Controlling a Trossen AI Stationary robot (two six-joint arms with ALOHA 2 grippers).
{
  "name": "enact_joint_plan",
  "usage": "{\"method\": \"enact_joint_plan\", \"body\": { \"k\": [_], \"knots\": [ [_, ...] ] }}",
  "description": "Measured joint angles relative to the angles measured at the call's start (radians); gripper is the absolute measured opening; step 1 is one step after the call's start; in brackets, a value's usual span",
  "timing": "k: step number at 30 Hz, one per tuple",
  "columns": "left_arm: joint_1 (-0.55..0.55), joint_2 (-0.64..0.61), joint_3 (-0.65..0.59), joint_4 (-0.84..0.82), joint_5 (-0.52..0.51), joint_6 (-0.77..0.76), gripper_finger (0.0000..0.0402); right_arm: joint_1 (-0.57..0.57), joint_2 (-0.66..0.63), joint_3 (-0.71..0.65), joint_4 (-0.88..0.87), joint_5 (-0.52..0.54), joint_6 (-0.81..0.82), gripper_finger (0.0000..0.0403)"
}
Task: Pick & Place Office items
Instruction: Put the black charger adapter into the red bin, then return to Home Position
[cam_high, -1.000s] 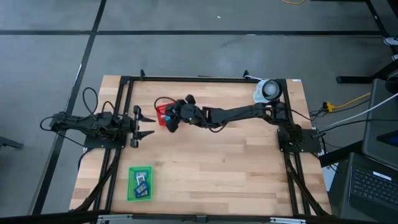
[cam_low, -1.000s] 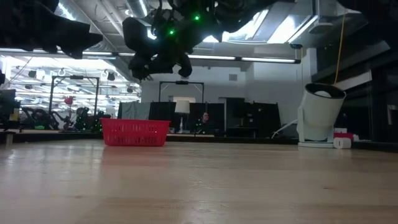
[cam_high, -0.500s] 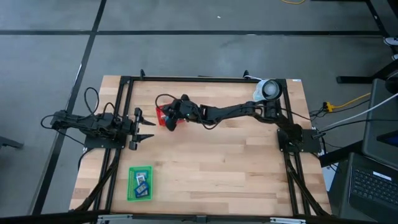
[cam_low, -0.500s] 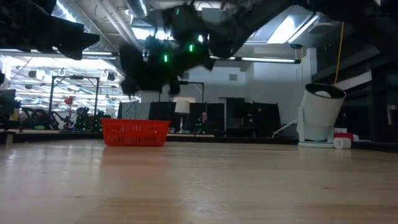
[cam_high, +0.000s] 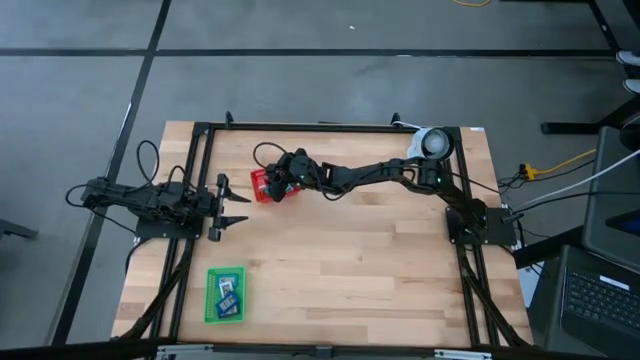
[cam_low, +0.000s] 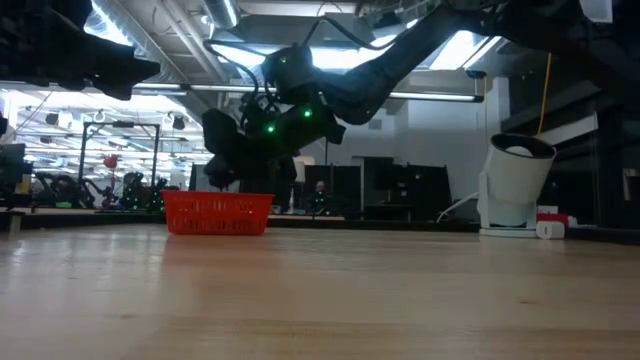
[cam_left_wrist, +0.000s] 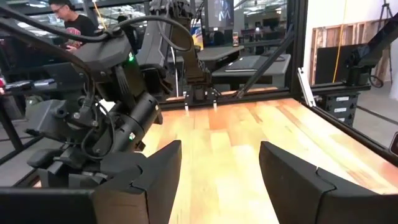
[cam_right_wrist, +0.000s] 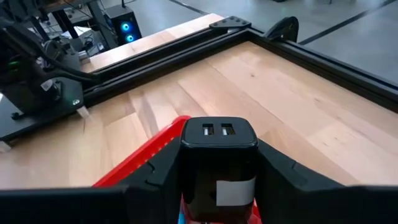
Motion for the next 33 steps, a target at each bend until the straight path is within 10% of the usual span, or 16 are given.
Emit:
{"method": "enact_joint_plan", "body": {
  "k": [10, 21, 26, 33],
  "knots": [
    [0.000, 0.000, 0.000, 0.000, -0.008, 0.001, 0.0212, 0.001, 0.000, 0.000, 0.000, -0.010, 0.019, 0.0329],
    [0.000, 0.000, 0.000, -0.012, -0.016, 0.018, 0.0212, 0.018, -0.012, 0.001, -0.005, -0.038, 0.104, 0.0354],
    [0.001, 0.000, 0.000, 0.007, -0.019, 0.062, 0.0212, 0.019, -0.014, 0.001, -0.020, -0.219, 0.123, 0.0354],
    [0.017, 0.000, 0.000, 0.039, -0.027, 0.125, 0.0212, 0.080, -0.019, -0.023, 0.407, -0.769, -0.217, 0.0354]
  ]
}}
